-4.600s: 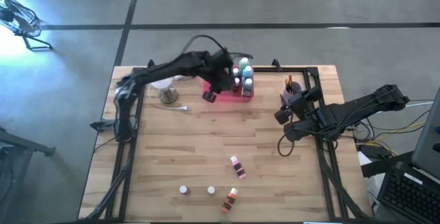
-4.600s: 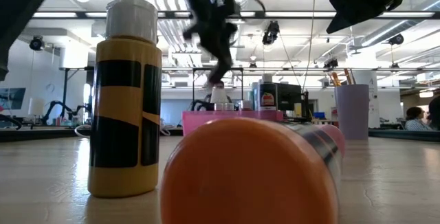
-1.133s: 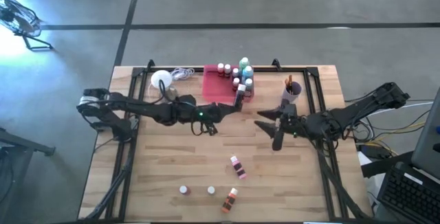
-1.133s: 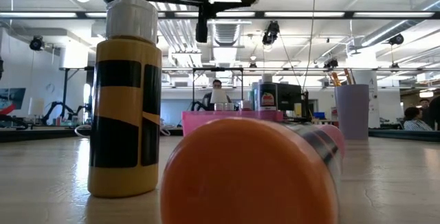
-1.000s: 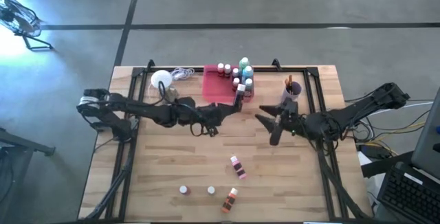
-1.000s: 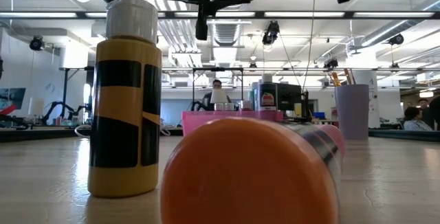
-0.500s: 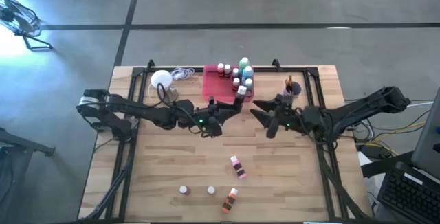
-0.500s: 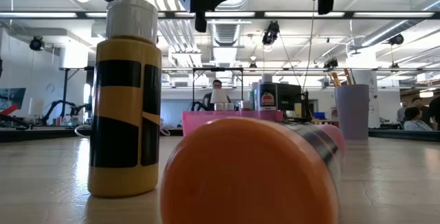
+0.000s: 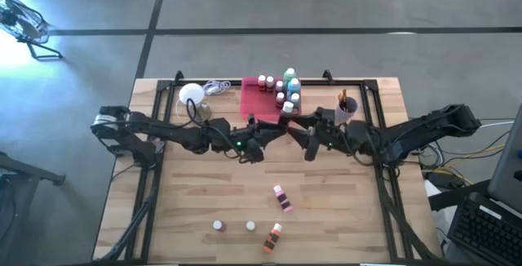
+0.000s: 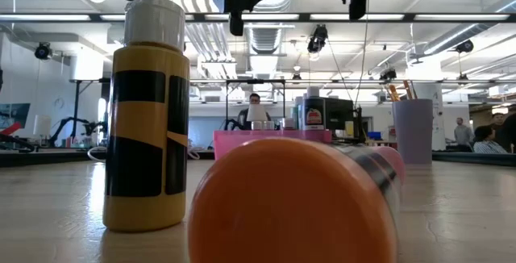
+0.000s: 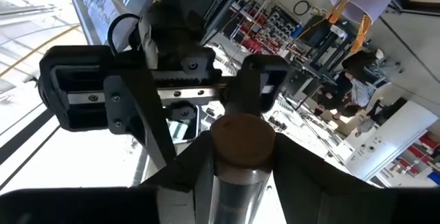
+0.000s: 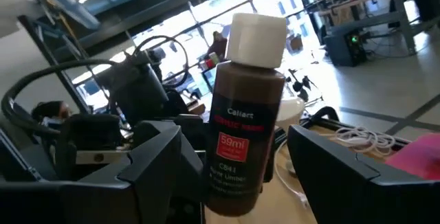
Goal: Pick & Place Paint Supplies
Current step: Put the dark brown black paint bottle into the pink bin
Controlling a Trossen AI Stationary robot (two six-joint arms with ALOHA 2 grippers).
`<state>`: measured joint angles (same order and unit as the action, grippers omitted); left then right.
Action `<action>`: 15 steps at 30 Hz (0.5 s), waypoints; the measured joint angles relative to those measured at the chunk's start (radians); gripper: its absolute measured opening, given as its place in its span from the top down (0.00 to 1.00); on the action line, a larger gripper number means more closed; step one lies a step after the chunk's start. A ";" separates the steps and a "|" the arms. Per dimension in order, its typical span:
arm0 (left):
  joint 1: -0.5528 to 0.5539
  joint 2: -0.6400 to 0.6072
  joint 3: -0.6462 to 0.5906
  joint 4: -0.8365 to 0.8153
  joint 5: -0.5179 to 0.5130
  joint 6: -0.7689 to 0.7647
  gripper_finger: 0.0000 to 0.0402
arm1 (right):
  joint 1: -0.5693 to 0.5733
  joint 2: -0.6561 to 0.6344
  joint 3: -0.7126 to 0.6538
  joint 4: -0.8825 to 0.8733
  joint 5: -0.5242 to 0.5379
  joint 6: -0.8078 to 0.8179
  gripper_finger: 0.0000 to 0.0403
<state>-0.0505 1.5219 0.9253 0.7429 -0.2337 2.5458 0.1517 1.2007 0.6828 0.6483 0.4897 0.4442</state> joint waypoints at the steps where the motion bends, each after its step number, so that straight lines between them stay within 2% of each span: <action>1: 0.000 0.000 0.000 0.000 0.000 0.000 0.69 | -0.006 0.009 0.006 0.000 -0.015 -0.001 0.35; 8: 0.000 0.000 0.000 -0.002 0.000 -0.001 0.69 | -0.044 0.063 0.051 0.001 -0.074 -0.007 0.41; 15: 0.000 0.000 0.000 -0.003 0.000 -0.002 0.69 | -0.058 0.079 0.061 0.000 -0.080 -0.011 0.47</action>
<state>-0.0505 1.5219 0.9253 0.7403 -0.2337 2.5443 0.0940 1.2800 0.7441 0.6485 0.4094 0.4332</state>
